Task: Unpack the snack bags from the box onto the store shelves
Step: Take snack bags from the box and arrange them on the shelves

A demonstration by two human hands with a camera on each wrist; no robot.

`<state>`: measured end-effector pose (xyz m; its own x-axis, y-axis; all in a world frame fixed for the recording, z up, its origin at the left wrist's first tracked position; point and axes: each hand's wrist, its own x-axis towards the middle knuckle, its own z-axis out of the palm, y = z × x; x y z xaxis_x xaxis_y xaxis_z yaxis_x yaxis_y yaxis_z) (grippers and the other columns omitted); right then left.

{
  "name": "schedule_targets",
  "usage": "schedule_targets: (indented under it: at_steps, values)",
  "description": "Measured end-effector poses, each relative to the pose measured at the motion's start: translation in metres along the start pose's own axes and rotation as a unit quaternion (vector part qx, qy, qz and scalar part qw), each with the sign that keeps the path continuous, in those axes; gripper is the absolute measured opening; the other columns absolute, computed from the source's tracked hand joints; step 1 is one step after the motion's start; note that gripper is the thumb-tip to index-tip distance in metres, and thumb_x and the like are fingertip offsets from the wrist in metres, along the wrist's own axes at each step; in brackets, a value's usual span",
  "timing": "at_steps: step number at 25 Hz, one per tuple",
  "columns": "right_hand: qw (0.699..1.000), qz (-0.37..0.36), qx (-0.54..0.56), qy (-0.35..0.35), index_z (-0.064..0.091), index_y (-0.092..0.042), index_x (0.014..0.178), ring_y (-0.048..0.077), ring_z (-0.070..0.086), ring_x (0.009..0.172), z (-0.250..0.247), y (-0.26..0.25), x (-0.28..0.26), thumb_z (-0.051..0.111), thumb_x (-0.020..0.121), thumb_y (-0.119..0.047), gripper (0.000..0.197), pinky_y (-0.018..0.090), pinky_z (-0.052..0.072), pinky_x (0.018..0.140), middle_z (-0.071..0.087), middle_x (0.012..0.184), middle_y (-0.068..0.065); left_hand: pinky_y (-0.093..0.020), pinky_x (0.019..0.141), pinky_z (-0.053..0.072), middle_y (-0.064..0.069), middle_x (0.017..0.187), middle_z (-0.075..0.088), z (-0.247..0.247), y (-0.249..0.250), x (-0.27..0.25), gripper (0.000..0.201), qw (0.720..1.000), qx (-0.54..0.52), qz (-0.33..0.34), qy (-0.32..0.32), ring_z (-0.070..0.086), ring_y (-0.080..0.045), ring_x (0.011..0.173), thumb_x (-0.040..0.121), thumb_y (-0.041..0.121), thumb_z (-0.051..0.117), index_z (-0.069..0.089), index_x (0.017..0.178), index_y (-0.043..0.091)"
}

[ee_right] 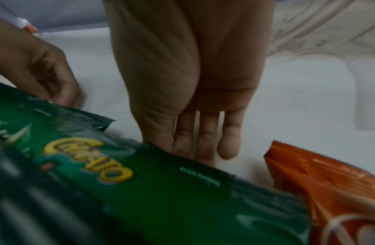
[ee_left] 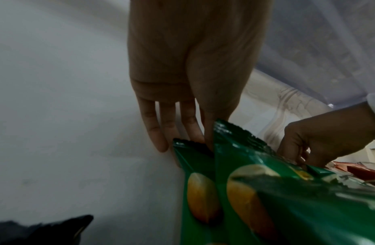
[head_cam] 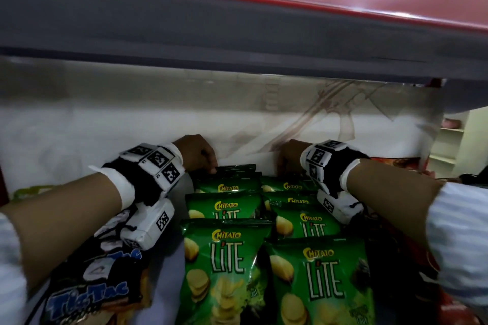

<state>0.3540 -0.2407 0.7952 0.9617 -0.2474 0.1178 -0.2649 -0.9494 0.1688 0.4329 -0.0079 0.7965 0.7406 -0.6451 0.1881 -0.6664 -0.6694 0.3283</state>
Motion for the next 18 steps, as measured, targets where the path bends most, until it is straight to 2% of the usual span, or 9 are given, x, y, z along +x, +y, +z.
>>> schedule_targets:
  at_steps: [2,4,6,8,11,12,14,16,18]
  values:
    - [0.999,-0.004,0.033,0.031,0.068,-0.015,0.111,0.029,0.059,0.110,-0.003,0.003,0.002,0.064,0.086,-0.022,0.026,0.030,0.045,0.087,0.060,0.126,0.009,-0.029,0.088,0.050,-0.002,0.095,0.073,-0.001,0.002,-0.001,0.007,1.000,0.013,0.000,0.021,0.064,-0.017,0.096,0.080,0.017,0.074,0.072,0.080,0.024]
    - [0.998,-0.029,0.040,0.040,0.073,-0.025,0.094,0.027,0.060,0.105,-0.007,0.002,-0.002,0.073,0.077,-0.028,0.017,0.030,0.047,0.085,0.060,0.124,0.002,-0.035,0.093,0.051,0.000,0.096,0.073,-0.002,0.003,-0.002,0.010,0.999,0.026,-0.004,0.035,0.065,-0.018,0.098,0.081,0.019,0.072,0.071,0.076,0.028]
    - [0.998,-0.032,0.050,0.028,0.068,-0.031,0.075,0.021,0.061,0.092,-0.008,0.003,-0.006,0.077,0.072,-0.028,0.010,0.027,0.046,0.076,0.064,0.109,-0.003,-0.036,0.094,0.050,-0.002,0.099,0.073,-0.001,0.004,-0.002,0.007,0.999,0.039,-0.005,0.031,0.065,-0.019,0.100,0.082,0.016,0.070,0.074,0.082,0.022]
    - [0.997,-0.042,0.062,0.019,0.063,-0.030,0.068,0.014,0.056,0.081,-0.007,0.003,-0.009,0.078,0.071,-0.027,0.016,0.023,0.042,0.068,0.062,0.093,-0.008,-0.034,0.095,0.049,-0.005,0.101,0.073,0.001,0.004,-0.001,0.011,0.999,0.043,-0.004,0.027,0.064,-0.019,0.102,0.083,0.013,0.068,0.075,0.091,0.016]
    - [0.994,-0.074,0.076,0.018,0.067,-0.025,0.071,0.013,0.056,0.082,-0.012,0.006,-0.011,0.077,0.073,-0.022,0.011,0.023,0.043,0.070,0.064,0.089,-0.005,-0.033,0.094,0.049,-0.005,0.103,0.073,0.001,0.004,-0.003,0.010,0.998,0.046,-0.004,0.031,0.064,-0.019,0.103,0.083,0.014,0.069,0.075,0.091,0.016]
    - [0.993,-0.079,0.078,0.026,0.071,-0.021,0.076,0.013,0.058,0.084,-0.014,0.006,-0.012,0.077,0.074,-0.021,0.007,0.022,0.044,0.071,0.067,0.091,-0.002,-0.033,0.094,0.049,-0.005,0.103,0.072,0.001,0.004,-0.003,0.009,0.999,0.045,-0.006,0.030,0.064,-0.020,0.103,0.083,0.015,0.069,0.075,0.090,0.017]
    - [0.993,-0.075,0.081,0.030,0.075,-0.015,0.089,0.012,0.059,0.087,-0.017,0.007,-0.015,0.077,0.076,-0.021,0.015,0.018,0.041,0.068,0.068,0.094,0.000,-0.034,0.095,0.048,-0.004,0.105,0.072,0.001,0.005,-0.006,0.010,0.999,0.045,-0.010,0.026,0.063,-0.020,0.104,0.084,0.017,0.068,0.075,0.092,0.018]
    - [0.993,-0.066,0.093,0.010,0.074,-0.016,0.100,0.014,0.061,0.093,-0.016,0.006,-0.019,0.073,0.080,-0.025,0.022,0.016,0.042,0.071,0.069,0.099,-0.001,-0.033,0.095,0.048,-0.003,0.108,0.070,-0.001,0.008,-0.009,0.014,0.998,0.051,-0.005,0.047,0.061,-0.021,0.107,0.084,0.021,0.069,0.073,0.096,0.016]
    - [0.991,-0.059,0.122,0.012,0.072,-0.020,0.104,0.017,0.064,0.098,-0.021,0.008,-0.025,0.068,0.085,-0.028,0.021,0.022,0.046,0.079,0.070,0.104,-0.001,-0.028,0.089,0.048,-0.002,0.107,0.068,-0.007,0.011,-0.015,0.018,0.996,0.046,0.022,0.071,0.060,-0.019,0.102,0.082,0.028,0.072,0.070,0.096,0.017]
